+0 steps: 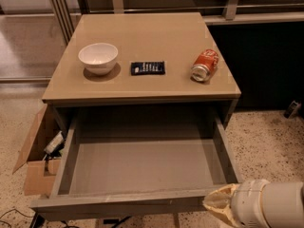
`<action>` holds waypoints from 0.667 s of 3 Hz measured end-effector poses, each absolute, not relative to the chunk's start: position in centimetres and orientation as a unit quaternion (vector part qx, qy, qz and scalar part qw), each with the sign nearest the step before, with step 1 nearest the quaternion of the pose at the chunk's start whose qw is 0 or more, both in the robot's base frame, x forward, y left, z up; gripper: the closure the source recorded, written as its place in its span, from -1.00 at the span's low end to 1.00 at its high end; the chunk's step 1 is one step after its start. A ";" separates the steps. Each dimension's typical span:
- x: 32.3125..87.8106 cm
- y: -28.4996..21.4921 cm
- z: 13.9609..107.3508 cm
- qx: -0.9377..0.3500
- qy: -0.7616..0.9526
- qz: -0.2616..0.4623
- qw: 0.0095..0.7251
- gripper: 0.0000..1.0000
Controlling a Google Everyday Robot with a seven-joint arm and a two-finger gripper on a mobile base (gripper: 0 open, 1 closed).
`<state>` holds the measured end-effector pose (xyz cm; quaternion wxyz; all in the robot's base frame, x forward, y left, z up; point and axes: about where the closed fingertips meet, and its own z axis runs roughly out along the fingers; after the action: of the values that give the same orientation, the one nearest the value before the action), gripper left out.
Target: Close top drawer
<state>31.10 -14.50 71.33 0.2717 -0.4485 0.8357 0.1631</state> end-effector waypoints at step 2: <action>31.8 -14.6 66.3 -0.430 0.849 0.163 0.260 0.77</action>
Offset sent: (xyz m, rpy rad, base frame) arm 0.0046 0.0002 -0.0434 -0.0021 0.0331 -0.0305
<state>31.80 -14.59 66.32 0.2596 -0.4299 0.8493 0.1626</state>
